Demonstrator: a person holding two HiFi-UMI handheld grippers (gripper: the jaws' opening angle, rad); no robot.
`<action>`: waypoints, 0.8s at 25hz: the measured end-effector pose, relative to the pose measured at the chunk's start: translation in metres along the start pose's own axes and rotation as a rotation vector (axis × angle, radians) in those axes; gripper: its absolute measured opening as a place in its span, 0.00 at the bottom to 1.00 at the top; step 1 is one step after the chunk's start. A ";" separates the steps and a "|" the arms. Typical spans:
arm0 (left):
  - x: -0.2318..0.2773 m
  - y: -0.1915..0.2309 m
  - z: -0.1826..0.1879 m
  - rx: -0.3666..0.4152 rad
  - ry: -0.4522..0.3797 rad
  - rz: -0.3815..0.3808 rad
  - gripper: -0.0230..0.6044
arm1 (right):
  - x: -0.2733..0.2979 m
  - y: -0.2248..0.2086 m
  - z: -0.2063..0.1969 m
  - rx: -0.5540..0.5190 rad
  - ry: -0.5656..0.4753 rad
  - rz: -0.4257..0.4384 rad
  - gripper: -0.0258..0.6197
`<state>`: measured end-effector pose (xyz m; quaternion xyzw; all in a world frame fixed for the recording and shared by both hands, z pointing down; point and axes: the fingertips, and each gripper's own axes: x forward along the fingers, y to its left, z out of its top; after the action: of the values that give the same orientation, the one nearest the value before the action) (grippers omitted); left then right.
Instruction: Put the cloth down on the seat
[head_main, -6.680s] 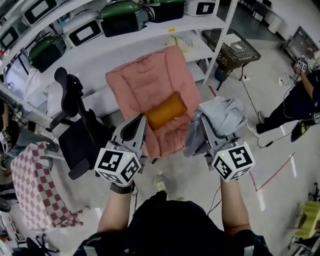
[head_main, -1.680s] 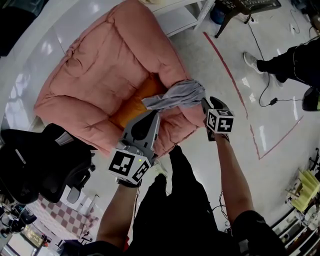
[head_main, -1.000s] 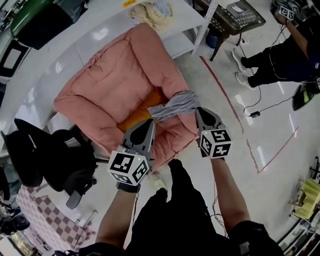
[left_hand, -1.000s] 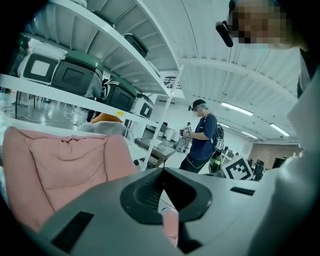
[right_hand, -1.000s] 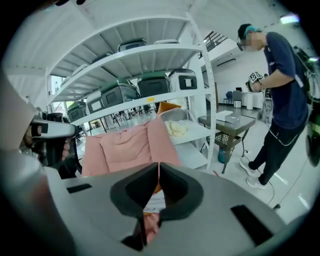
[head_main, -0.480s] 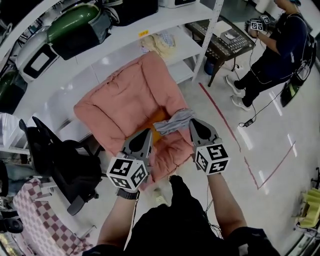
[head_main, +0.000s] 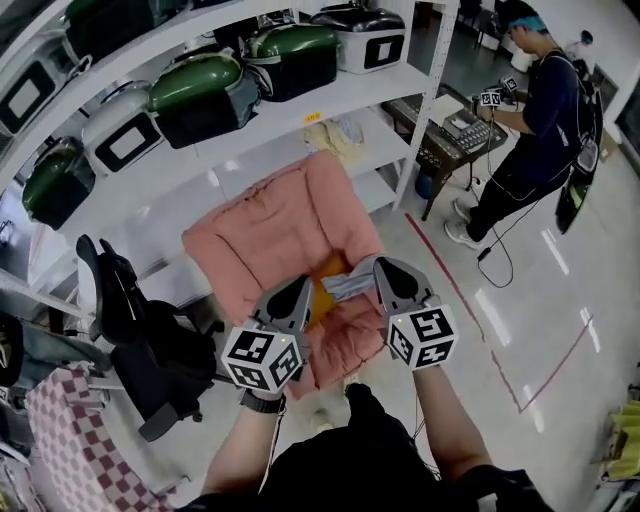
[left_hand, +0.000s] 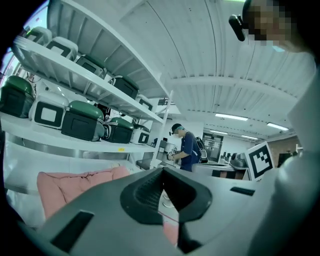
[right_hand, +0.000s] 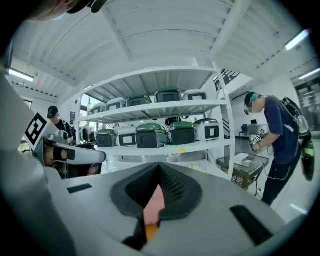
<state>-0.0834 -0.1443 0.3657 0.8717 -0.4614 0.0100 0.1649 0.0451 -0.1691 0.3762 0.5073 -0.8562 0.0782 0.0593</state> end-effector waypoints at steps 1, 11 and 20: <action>-0.006 -0.002 0.006 0.005 -0.007 0.002 0.04 | -0.004 0.006 0.007 -0.006 -0.013 0.004 0.05; -0.052 -0.015 0.057 0.065 -0.089 0.020 0.04 | -0.026 0.044 0.061 -0.047 -0.117 0.036 0.05; -0.079 -0.009 0.090 0.113 -0.120 0.067 0.04 | -0.039 0.059 0.102 -0.093 -0.182 0.041 0.05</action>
<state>-0.1335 -0.1033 0.2647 0.8626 -0.4982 -0.0108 0.0869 0.0100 -0.1277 0.2649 0.4915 -0.8708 -0.0067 0.0033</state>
